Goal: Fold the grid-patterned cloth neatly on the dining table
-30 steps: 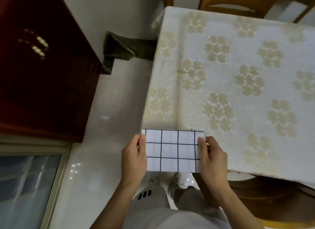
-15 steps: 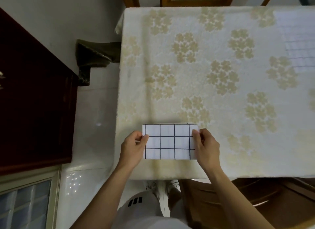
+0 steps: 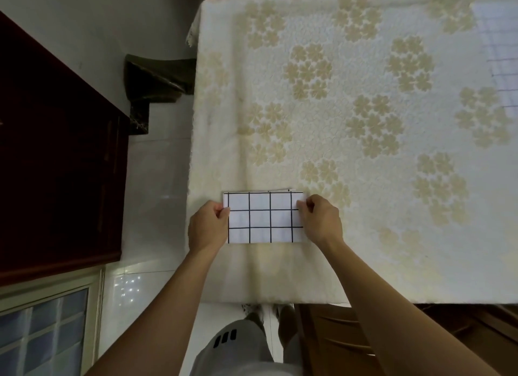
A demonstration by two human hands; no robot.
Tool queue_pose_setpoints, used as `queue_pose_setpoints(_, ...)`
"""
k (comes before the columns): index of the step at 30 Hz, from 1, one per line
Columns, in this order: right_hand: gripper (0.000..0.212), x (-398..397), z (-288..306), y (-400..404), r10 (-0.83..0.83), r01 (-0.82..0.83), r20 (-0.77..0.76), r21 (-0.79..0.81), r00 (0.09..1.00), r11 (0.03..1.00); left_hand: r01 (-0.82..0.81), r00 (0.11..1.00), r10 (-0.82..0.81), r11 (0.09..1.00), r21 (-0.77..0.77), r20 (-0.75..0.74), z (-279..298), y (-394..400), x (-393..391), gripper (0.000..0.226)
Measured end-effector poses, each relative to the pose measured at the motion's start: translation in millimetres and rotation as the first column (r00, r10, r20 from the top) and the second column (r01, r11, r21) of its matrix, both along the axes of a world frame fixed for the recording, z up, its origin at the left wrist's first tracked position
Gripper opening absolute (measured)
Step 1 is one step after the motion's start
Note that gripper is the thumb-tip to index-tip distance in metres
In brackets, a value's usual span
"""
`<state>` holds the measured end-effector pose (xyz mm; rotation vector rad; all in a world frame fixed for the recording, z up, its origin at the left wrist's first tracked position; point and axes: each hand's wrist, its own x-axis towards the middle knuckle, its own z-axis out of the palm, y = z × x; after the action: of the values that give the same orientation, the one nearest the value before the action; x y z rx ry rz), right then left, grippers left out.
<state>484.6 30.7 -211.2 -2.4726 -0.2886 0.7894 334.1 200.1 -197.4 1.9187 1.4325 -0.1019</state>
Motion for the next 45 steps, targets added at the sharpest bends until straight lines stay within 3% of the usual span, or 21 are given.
queue_pose_setpoints(12, 0.022, 0.7, -6.5, 4.0, -0.080, 0.081, 0.019, -0.042, 0.997, 0.996, -0.132, 0.991, 0.130, 0.989, 0.066, 0.030, -14.6, -8.2, 3.1, 0.011)
queue_pose_setpoints(19, 0.020, 0.8, 4.8, -5.8, -0.047, 0.048, 0.024, -0.028, 0.999, 0.998, -0.089, 0.987, 0.082, 0.995, 0.046, 0.136, -5.6, -6.8, -6.8, 0.010)
queue_pose_setpoints(22, 0.015, 5.1, 18.9, -13.6, -0.032, 0.032, 0.072, 0.000, 0.997, 0.999, 0.000, 0.986, -0.023, 0.990, 0.139, 0.165, 5.3, -0.7, -13.2, 0.010)
queue_pose_setpoints(27, 0.027, 12.3, 58.1, -23.7, -0.009, -0.003, 0.211, 0.056, 0.977, 0.998, 0.138, 0.962, -0.193, 0.955, 0.262, 0.195, 38.1, 4.9, -10.3, 0.019)
queue_pose_setpoints(37, 0.052, 15.8, 167.6, -37.7, 0.038, -0.144, 0.491, 0.180, 0.870, 0.973, 0.371, 0.771, -0.569, 0.765, 0.526, 0.285, 153.9, -13.7, 20.9, 0.065)
queue_pose_setpoints(41, 0.066, 9.4, 206.8, -49.8, 0.109, -0.213, 0.640, 0.087, 0.760, 0.973, 0.404, 0.705, -0.659, 0.676, 0.616, 0.262, 192.8, -30.4, 34.3, 0.069)
queue_pose_setpoints(45, 0.066, 2.5, 239.6, -66.6, 0.069, -0.184, 0.724, 0.081, 0.686, 0.979, 0.427, 0.640, -0.741, 0.565, 0.706, 0.206, 226.2, -47.3, 43.6, 0.066)
